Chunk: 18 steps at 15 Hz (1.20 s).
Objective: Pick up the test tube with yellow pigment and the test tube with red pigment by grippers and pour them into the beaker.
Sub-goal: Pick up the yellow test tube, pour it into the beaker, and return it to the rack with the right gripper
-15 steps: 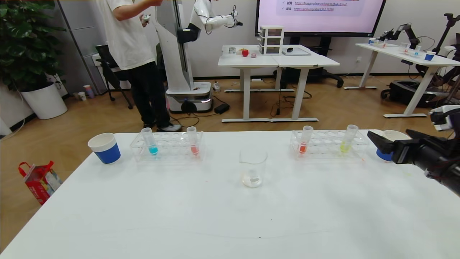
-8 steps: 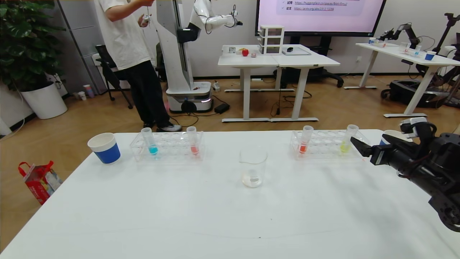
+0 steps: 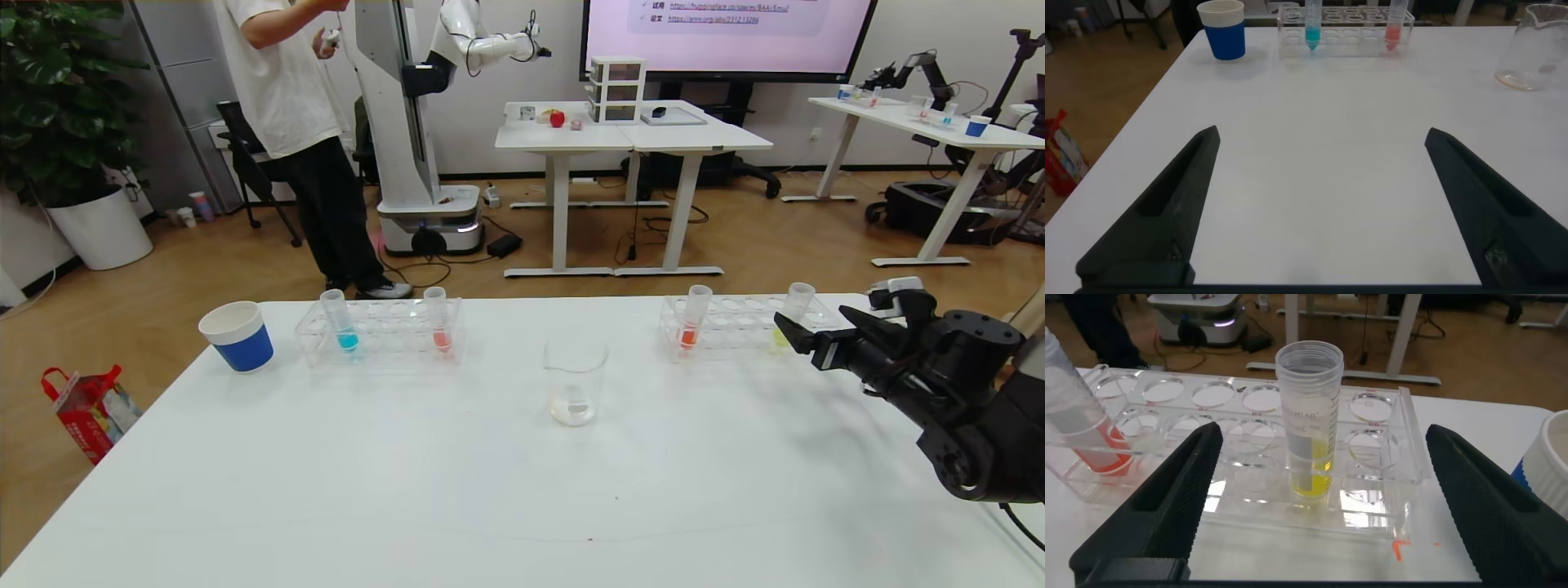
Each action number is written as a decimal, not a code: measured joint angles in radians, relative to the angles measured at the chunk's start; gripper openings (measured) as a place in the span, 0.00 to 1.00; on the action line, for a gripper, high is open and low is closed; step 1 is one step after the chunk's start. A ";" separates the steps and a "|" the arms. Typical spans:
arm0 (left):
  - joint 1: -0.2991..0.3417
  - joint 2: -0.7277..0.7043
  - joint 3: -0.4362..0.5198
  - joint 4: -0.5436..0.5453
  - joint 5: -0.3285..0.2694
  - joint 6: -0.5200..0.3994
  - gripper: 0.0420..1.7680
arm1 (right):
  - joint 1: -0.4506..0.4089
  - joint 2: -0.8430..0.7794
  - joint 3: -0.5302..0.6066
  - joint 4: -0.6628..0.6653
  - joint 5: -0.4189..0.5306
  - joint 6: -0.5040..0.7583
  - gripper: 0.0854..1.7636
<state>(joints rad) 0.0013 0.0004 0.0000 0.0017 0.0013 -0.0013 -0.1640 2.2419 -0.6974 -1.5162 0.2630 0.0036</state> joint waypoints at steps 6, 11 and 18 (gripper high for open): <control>0.000 0.000 0.000 0.000 0.000 0.000 0.99 | 0.001 0.099 -0.169 0.011 -0.006 0.001 0.98; 0.000 0.000 0.000 0.000 0.000 0.000 0.99 | 0.011 0.123 -0.216 0.010 -0.009 0.003 0.98; -0.001 0.000 0.000 0.000 0.000 0.000 0.99 | 0.014 0.118 -0.222 0.007 -0.007 0.002 0.19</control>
<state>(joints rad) 0.0000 0.0004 0.0000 0.0017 0.0009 -0.0013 -0.1504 2.3596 -0.9198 -1.5087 0.2557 0.0053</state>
